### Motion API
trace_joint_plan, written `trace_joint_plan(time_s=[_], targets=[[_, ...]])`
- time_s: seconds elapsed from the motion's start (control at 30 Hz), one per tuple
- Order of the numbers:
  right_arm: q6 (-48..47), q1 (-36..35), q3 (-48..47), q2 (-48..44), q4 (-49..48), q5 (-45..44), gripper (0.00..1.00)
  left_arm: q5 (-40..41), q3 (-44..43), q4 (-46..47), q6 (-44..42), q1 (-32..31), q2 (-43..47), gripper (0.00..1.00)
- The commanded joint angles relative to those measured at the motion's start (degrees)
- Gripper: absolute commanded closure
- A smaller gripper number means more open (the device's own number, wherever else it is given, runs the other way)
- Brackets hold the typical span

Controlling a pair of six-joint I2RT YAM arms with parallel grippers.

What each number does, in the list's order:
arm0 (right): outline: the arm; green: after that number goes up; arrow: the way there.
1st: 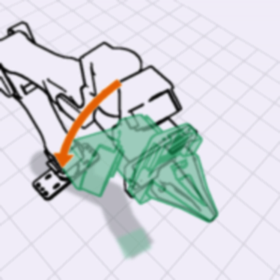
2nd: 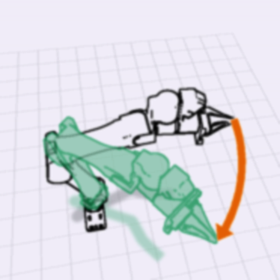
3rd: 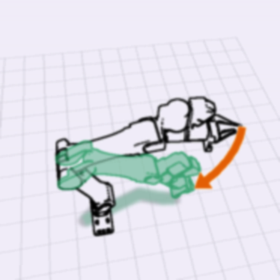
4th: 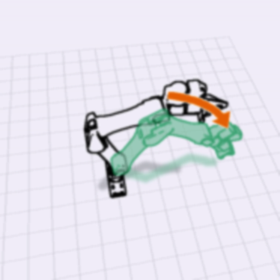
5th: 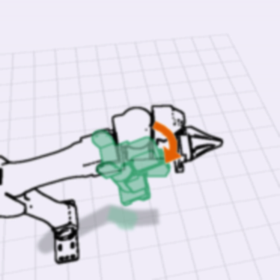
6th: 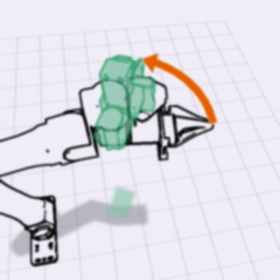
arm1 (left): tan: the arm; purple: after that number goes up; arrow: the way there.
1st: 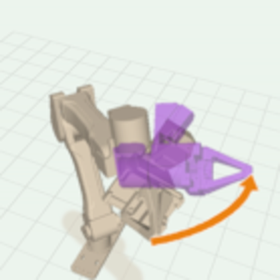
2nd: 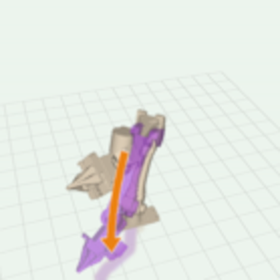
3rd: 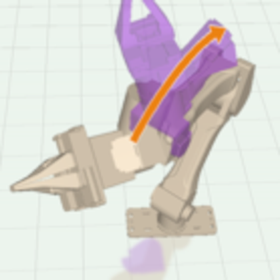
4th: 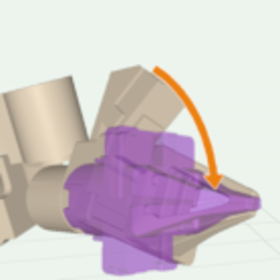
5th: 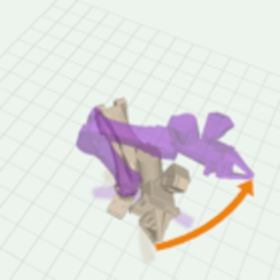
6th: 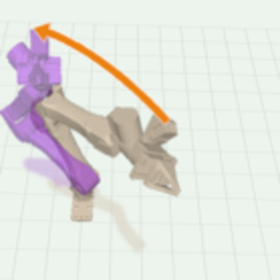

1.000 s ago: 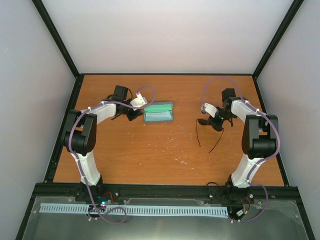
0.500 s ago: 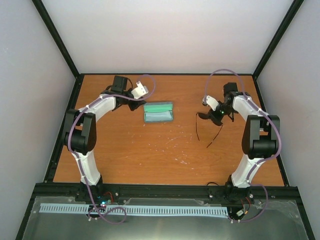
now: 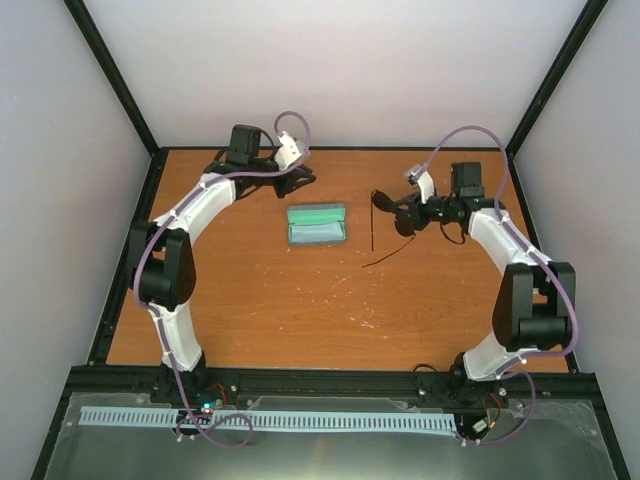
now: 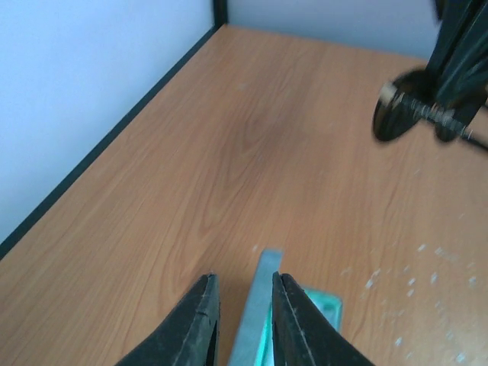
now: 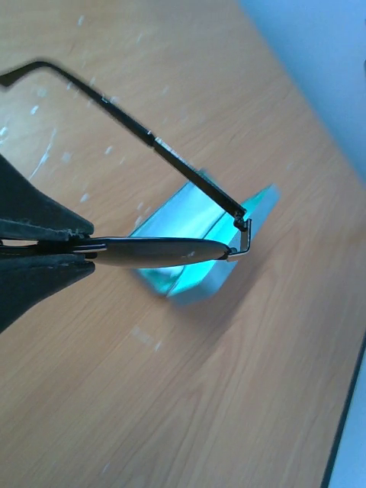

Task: Organize the sunglasses
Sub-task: Pick up the sunglasses from the center of the board, then fold the sunglasses.

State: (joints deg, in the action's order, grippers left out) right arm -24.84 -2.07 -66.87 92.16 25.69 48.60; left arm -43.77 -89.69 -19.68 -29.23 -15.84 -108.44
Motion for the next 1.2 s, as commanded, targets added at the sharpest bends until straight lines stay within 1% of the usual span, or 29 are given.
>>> trace_joint_plan(time_s=[0.0, 0.13, 0.23, 0.47, 0.57, 0.7, 0.77, 0.87, 0.97, 1.07, 1.13, 1.17], targets=[[20.77, -4.93, 6.36, -4.13, -21.12, 8.82, 0.97, -7.68, -5.43, 3.63, 7.60, -3.93, -0.88, 0.78], [28.74, -9.42, 10.31, -4.39, -31.63, 10.08, 0.97, -10.60, -8.22, 5.94, 11.98, -5.69, -0.65, 0.78], [32.50, -11.34, 11.59, -4.19, -36.13, 9.86, 0.97, -11.59, -8.83, 6.87, 13.88, -6.70, -0.08, 0.78], [39.76, -11.43, 11.65, -4.18, -43.68, 6.92, 0.97, -13.61, -6.31, 6.66, 14.20, -8.28, 1.79, 0.79], [45.26, -11.38, 11.29, -2.71, -47.27, 5.95, 0.97, -14.06, -5.39, 7.11, 14.39, -8.33, 3.31, 0.80], [54.76, -11.38, 13.21, -1.19, -58.01, 4.78, 0.97, -14.32, -4.53, 8.12, 13.21, -8.29, 5.21, 0.80], [58.34, -11.38, 13.67, -0.66, -61.48, 4.38, 0.97, -15.09, -4.12, 8.34, 12.77, -8.31, 5.53, 0.80], [59.92, -11.39, 13.52, -0.61, -62.03, 3.48, 0.97, -15.47, -3.51, 8.69, 12.48, -8.35, 5.28, 0.80], [58.60, -11.38, 13.52, -1.25, -58.82, 0.90, 0.97, -12.29, -4.35, 6.86, 10.15, -8.35, 5.77, 0.80], [59.31, -11.46, 13.62, -0.46, -56.82, -0.28, 0.97, -9.46, -4.35, 5.38, 6.99, -7.96, 8.03, 0.81], [61.00, -11.39, 13.77, 0.34, -55.94, -1.09, 0.97, -10.30, -3.82, 4.67, 5.24, -7.89, 10.20, 0.83], [61.84, -11.38, 13.97, 0.74, -56.58, -1.07, 0.97, -11.94, -3.50, 3.85, 4.57, -7.89, 11.24, 0.84]])
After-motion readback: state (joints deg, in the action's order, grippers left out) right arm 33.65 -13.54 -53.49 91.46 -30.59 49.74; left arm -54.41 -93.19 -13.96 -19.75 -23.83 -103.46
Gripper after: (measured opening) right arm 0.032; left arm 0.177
